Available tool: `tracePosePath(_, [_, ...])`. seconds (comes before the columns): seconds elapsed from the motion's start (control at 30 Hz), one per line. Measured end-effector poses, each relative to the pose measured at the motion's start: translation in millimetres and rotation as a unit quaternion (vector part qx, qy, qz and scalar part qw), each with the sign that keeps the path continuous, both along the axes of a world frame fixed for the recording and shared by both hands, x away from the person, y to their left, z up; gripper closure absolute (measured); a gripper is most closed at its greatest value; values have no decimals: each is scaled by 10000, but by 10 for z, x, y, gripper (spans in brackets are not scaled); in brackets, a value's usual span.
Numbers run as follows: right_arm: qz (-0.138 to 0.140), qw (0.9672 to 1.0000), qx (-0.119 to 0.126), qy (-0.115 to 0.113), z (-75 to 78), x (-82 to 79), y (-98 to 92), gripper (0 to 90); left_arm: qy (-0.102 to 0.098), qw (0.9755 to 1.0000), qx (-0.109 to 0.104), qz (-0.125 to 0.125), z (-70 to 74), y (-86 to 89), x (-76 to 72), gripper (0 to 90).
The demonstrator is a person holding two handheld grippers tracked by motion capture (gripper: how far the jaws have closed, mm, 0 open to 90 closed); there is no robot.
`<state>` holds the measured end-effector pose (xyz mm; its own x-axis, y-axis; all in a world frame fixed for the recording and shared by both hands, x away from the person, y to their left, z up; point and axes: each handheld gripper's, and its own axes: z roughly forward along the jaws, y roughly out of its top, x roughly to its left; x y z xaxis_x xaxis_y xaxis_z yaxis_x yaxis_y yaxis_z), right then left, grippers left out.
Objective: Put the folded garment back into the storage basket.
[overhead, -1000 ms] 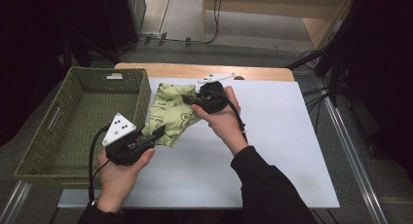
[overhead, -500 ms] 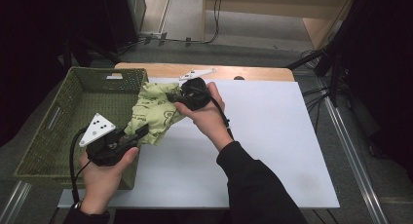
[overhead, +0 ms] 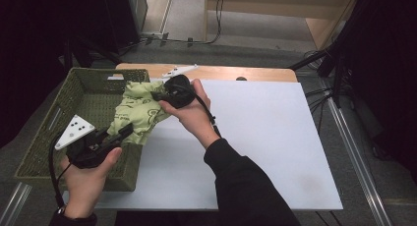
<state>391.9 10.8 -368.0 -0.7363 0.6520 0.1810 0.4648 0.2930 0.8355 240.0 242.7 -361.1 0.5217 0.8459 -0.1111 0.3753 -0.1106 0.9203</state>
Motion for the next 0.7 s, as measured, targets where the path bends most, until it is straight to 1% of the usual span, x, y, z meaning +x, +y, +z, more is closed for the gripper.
tracePosePath(0.17, [79, 10000, -6, 0, 1, 23, 136, 719, -7, 10000, -22, 72, -9, 82, -12, 660])
tracePosePath(0.2, [79, 10000, -6, 0, 1, 23, 136, 719, -4, 10000, -15, 86, -11, 104, -14, 660])
tracePosePath(0.23, [89, 10000, -24, 12, 6, 32, 191, 719, -7, 9999, -33, 124, -12, 148, -18, 660])
tracePosePath(0.53, [222, 9998, -4, -10, 26, 82, 442, 719, -7, 9996, -62, 281, -12, 357, -42, 660])
tracePosePath(0.57, [222, 9998, -4, -10, 26, 82, 442, 719, -7, 9996, -62, 281, -12, 357, -42, 660])
tracePosePath(0.6, [231, 9997, 12, -9, 25, 96, 508, 719, 5, 9995, -79, 314, -21, 406, -42, 660])
tracePosePath(0.63, [231, 9997, 12, -9, 25, 96, 508, 719, 5, 9995, -79, 314, -21, 406, -42, 660])
tracePosePath(0.7, [240, 9997, 21, 13, 21, 114, 574, 719, 13, 9993, -86, 368, -27, 460, -43, 660])
